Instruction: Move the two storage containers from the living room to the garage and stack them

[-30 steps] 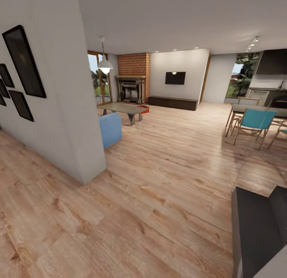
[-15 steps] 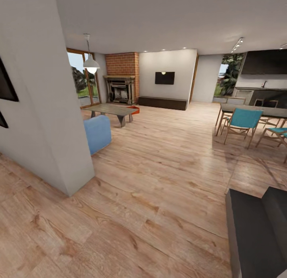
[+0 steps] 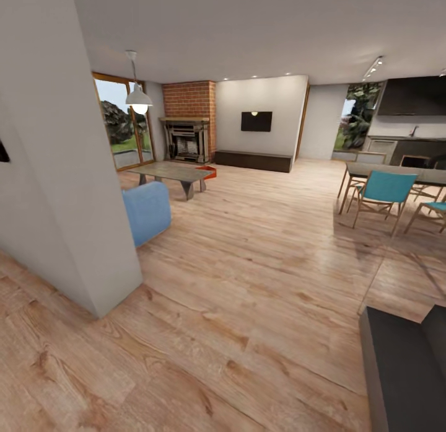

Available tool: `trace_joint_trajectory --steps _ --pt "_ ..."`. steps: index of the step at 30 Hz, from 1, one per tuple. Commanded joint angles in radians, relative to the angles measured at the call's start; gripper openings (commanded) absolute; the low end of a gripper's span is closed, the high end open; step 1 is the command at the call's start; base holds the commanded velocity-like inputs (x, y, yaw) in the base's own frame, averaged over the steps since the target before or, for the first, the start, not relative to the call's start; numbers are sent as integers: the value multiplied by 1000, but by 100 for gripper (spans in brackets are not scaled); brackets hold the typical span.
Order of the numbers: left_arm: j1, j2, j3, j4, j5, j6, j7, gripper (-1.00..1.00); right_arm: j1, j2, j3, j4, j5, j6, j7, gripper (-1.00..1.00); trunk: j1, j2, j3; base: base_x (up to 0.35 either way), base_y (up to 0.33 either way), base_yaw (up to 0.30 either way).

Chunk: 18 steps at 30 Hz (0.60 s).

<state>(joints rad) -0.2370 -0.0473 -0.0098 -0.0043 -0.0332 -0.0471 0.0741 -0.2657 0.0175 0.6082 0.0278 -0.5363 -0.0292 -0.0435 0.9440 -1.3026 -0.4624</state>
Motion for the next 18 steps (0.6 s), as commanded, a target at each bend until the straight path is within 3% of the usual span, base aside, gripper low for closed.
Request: trace_joint_trajectory --steps 1,18 --pt "-1 0 -1 1 -4 -4 4 100 -1 1 8 3 -8 -3 -1 100 1 0 -1 319 0 0" --pt "-1 0 -1 1 -4 -3 4 100 -2 -2 9 3 -5 -5 -1 100 1 0 -1 319 0 -1"
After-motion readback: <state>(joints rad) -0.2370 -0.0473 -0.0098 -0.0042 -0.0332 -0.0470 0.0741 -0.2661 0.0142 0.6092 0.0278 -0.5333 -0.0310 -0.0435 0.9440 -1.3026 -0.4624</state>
